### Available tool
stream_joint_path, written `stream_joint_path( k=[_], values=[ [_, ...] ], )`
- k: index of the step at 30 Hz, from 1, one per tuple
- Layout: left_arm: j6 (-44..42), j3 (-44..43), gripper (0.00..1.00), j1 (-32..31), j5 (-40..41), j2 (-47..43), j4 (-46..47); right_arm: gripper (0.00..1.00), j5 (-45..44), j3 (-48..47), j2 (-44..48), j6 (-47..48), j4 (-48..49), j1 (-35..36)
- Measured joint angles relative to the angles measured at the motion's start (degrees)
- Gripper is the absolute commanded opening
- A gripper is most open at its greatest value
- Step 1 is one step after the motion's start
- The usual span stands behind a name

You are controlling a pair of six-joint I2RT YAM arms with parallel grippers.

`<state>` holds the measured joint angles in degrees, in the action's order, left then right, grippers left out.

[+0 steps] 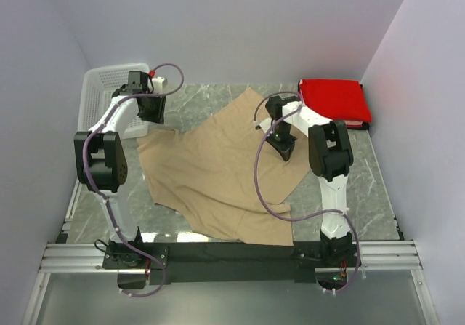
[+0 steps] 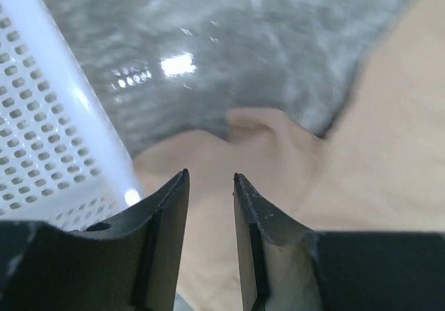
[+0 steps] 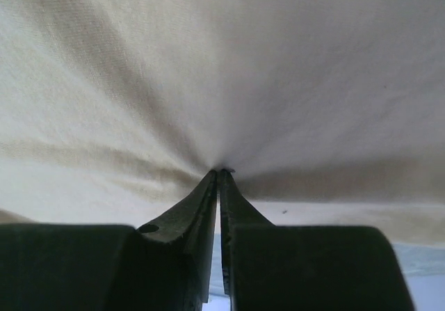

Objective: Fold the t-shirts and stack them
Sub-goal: Flatten the tshirt out

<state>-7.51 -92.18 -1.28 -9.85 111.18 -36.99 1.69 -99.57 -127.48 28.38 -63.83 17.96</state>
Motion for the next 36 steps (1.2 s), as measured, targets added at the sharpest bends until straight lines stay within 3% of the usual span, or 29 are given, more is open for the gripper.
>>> stream_joint_path(
  k=[9,13,16,23,28,36],
  values=[
    [2.2,-2.0,0.39,4.2,5.4,5.5,-0.4,0.11,0.2,13.9,7.5,-0.3,0.5,0.0],
    [0.6,-1.7,0.41,4.4,2.6,4.3,-0.8,0.11,1.6,21.2,11.2,-0.5,-0.4,0.5],
    [-2.6,3.2,0.4,4.3,-1.3,-1.0,-0.9,0.1,2.4,25.6,13.2,-0.5,-1.4,1.5],
    [-6.8,18.1,0.36,-4.3,-4.3,-14.6,-5.4,0.1,3.7,26.3,13.2,-2.2,-2.0,2.3],
    [-6.4,22.8,0.36,-5.4,-2.4,-10.8,-7.1,0.1,3.6,25.2,12.9,-3.2,-2.1,2.3],
    [-4.9,19.7,0.33,-4.8,3.1,-2.6,-8.0,0.1,1.7,22.3,12.3,-3.1,-2.0,2.3]
  ],
)
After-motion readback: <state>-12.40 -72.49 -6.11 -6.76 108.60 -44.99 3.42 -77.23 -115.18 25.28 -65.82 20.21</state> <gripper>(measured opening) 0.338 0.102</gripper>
